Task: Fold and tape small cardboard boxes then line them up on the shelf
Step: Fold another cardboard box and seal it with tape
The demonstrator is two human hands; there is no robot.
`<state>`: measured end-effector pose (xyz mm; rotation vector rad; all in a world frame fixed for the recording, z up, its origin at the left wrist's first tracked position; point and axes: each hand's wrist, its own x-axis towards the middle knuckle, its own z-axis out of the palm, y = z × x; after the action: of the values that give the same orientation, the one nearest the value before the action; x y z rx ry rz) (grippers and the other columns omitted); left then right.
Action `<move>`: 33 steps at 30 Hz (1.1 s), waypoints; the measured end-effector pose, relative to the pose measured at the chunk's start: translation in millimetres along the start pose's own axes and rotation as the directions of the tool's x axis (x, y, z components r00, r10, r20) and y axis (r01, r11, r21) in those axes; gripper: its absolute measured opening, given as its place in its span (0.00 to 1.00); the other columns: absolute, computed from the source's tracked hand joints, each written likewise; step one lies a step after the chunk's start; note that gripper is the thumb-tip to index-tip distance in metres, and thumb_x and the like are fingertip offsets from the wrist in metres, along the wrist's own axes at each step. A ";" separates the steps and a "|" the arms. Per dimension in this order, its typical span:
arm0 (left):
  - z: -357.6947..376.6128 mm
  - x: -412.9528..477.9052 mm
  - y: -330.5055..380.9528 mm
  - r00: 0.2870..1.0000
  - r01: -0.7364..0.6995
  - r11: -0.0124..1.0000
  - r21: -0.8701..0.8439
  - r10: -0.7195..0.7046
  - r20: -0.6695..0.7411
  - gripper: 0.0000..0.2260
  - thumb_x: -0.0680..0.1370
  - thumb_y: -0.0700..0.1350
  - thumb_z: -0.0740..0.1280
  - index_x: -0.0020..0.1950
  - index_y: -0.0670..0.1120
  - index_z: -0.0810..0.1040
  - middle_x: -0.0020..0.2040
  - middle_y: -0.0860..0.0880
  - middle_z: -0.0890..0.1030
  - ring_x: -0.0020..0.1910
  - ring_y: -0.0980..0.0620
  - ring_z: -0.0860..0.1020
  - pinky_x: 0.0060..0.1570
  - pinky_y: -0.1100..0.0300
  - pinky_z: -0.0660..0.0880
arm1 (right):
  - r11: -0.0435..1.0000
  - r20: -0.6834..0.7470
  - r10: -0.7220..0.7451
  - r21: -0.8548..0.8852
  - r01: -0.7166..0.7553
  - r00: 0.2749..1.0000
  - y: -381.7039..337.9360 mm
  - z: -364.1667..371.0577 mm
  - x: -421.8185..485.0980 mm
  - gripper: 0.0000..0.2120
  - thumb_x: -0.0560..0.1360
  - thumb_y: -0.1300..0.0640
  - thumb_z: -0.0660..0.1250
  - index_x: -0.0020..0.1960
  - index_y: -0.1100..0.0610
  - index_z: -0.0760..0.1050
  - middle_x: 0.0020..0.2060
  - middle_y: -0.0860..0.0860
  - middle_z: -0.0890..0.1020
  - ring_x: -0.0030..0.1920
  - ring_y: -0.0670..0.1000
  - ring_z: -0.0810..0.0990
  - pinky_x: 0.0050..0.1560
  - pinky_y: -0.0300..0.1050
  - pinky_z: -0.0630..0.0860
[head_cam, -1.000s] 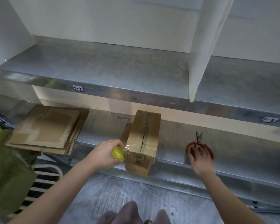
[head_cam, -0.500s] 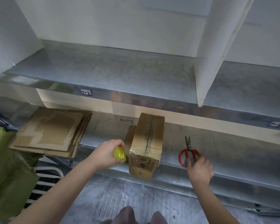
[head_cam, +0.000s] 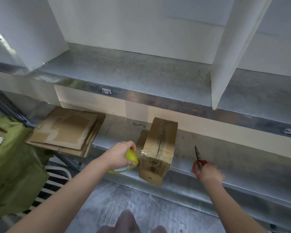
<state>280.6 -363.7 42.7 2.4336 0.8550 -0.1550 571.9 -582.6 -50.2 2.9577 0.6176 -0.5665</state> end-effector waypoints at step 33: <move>-18.5 36.0 -36.8 0.934 -0.337 0.942 -0.015 0.336 0.120 0.21 0.67 0.54 0.78 0.53 0.51 0.73 0.53 0.52 0.75 0.53 0.52 0.72 0.46 0.62 0.64 | 0.476 0.147 -0.013 0.871 -0.123 0.989 -134.8 40.8 -272.4 0.15 0.69 0.40 0.74 0.49 0.45 0.76 0.35 0.39 0.83 0.37 0.36 0.81 0.40 0.32 0.76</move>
<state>285.4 -310.4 31.2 2.5040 0.3753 -0.1743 272.3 -566.5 13.2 3.7813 0.2030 -1.4637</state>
